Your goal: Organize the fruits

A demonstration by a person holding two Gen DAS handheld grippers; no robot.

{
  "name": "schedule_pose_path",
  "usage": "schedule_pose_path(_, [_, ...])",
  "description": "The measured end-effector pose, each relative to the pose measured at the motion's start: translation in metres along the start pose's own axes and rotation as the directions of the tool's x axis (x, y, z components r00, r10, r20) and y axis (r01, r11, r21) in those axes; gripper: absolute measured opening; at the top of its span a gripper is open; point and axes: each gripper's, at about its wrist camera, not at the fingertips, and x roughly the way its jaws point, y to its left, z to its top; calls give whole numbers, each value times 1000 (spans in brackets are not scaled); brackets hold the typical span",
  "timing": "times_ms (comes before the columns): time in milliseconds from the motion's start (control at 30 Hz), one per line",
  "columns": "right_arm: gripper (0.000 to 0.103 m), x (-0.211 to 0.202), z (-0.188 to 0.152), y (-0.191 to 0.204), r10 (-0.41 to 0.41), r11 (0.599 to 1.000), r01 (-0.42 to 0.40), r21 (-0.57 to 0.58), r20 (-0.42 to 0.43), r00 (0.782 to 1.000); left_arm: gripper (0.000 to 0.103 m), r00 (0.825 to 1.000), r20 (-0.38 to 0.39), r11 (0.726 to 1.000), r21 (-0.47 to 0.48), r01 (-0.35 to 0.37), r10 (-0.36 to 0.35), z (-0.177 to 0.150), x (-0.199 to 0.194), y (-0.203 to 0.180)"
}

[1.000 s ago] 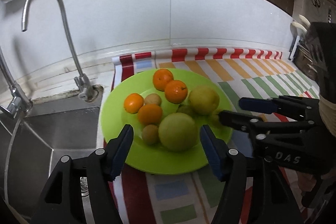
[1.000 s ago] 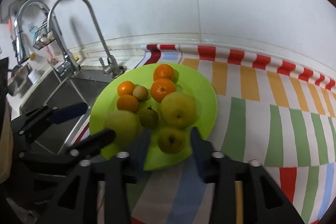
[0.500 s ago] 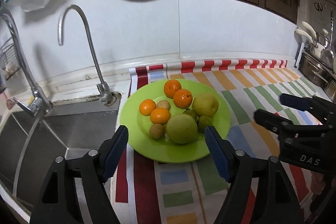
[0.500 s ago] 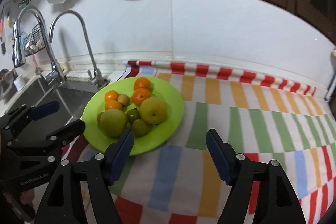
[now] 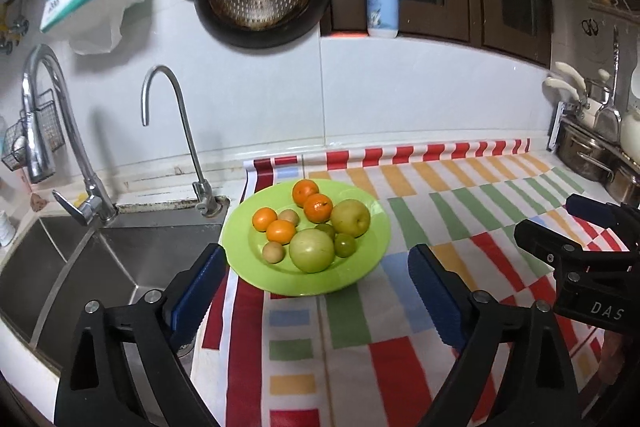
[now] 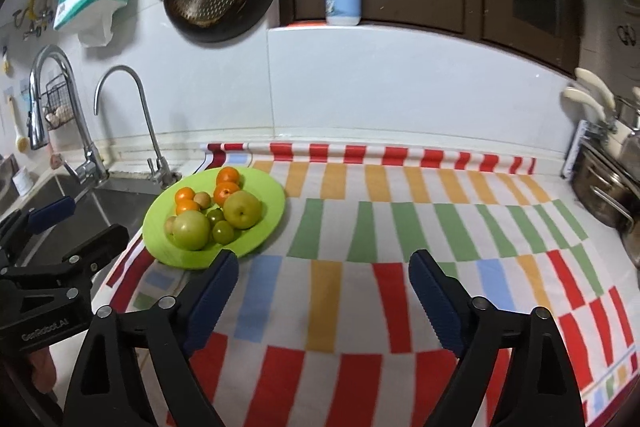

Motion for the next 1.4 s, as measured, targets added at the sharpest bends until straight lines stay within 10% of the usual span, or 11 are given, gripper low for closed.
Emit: schedule_pose_path(1400, [92,-168,-67,-54,24,999,-27,20,124,992,103,989,123,997,-20,-76,78,-48,-172,-72])
